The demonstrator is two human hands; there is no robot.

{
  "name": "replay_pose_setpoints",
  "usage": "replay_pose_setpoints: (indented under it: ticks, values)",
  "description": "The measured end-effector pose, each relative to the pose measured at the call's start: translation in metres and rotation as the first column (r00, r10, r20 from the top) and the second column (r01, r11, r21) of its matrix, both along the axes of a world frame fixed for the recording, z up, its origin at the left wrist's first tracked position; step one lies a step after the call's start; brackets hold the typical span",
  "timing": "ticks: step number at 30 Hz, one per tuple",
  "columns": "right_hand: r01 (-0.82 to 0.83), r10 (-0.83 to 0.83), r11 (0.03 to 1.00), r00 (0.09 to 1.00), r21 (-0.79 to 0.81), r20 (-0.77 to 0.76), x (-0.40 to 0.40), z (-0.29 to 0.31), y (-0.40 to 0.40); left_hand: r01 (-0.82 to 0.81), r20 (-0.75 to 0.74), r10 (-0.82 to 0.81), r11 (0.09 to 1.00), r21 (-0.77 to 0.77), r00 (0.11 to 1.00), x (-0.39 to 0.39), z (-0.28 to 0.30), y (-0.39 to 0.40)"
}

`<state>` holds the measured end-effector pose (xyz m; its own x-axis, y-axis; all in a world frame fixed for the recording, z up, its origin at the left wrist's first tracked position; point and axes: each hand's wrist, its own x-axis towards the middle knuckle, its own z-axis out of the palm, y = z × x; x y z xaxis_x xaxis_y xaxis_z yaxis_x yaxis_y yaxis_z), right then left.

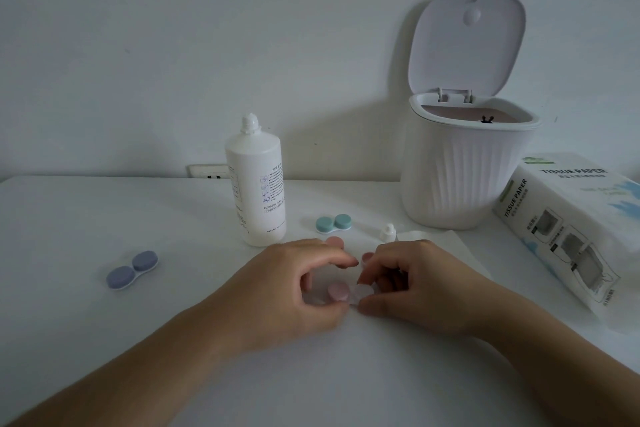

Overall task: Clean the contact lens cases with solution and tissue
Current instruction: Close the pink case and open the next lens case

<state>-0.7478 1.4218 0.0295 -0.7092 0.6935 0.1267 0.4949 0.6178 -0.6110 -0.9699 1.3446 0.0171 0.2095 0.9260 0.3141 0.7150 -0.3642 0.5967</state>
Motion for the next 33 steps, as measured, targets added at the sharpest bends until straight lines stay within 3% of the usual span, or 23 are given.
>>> replay_pose_setpoints:
  ticks: [17, 26, 33]
  values:
    - [-0.013, 0.013, 1.0, 1.0, 0.025, -0.01, 0.0, -0.001, 0.0, 0.058, -0.056, -0.056, 0.998, 0.034, 0.997, -0.001, -0.005, 0.005]
    - [-0.018, 0.017, 1.0, 1.0, 0.019, 0.025, 0.0, 0.002, 0.0, -0.126, 0.357, 0.119, 0.992, -0.004, 0.927, -0.002, 0.003, 0.009]
    - [-0.01, 0.01, 1.0, 0.999, 0.001, 0.03, 0.0, 0.002, 0.0, -0.281, 0.302, 0.295, 0.955, -0.09, 0.907, -0.009, 0.001, 0.013]
